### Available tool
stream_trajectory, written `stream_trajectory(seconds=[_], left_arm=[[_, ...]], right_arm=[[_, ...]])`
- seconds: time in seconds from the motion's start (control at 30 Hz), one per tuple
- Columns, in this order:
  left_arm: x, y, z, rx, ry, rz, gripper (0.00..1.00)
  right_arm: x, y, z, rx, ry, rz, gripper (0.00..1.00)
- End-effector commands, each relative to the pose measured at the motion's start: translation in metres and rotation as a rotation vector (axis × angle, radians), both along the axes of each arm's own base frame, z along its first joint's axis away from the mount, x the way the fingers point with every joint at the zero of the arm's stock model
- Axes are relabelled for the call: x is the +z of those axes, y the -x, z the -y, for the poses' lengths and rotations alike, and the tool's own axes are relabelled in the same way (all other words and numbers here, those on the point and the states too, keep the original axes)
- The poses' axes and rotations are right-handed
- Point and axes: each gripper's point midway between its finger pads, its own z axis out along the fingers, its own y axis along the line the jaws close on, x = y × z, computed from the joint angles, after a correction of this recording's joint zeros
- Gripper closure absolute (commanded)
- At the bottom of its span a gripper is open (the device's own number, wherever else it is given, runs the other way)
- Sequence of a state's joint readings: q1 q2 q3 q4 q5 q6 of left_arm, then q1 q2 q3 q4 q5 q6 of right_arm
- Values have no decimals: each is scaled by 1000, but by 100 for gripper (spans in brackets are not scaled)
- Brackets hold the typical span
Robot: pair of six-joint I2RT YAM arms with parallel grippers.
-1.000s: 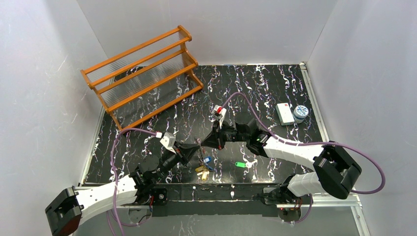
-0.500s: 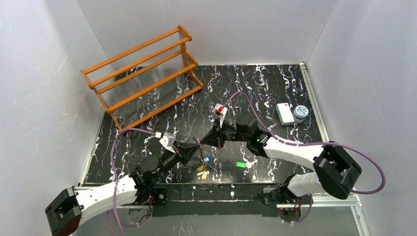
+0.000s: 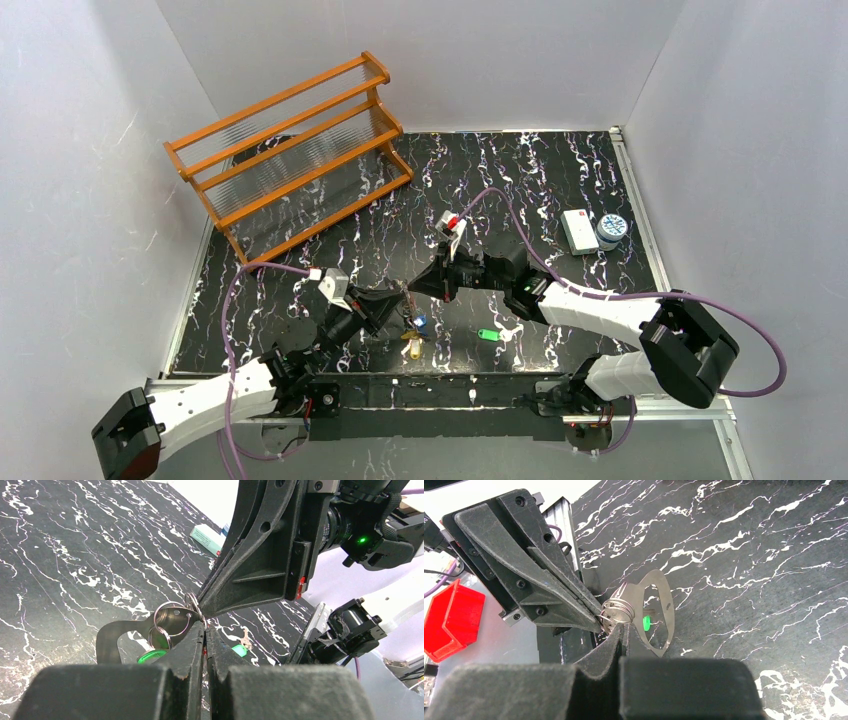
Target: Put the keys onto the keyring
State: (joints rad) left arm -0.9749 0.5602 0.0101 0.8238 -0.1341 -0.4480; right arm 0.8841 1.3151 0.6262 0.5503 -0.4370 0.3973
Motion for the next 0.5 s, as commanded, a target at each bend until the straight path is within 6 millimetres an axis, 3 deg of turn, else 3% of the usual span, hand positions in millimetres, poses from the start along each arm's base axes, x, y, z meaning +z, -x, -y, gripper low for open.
stream_trajectory(seconds=[0.0,0.23,0.3,0.47], left_arm=[[5,4,-6,3,78,22,100],[6,4,-7,4,73,34,100],[5,4,-7,4,66,39,100],[6,5,-5,-4,56,51,100]], right_arm=[[-6,-4,3,-24,7,0,99],[-4,4,3,10,-9,-13,96],[-5,5,4,9,-11,-12,86],[7,3,13,-31,-30,29,51]])
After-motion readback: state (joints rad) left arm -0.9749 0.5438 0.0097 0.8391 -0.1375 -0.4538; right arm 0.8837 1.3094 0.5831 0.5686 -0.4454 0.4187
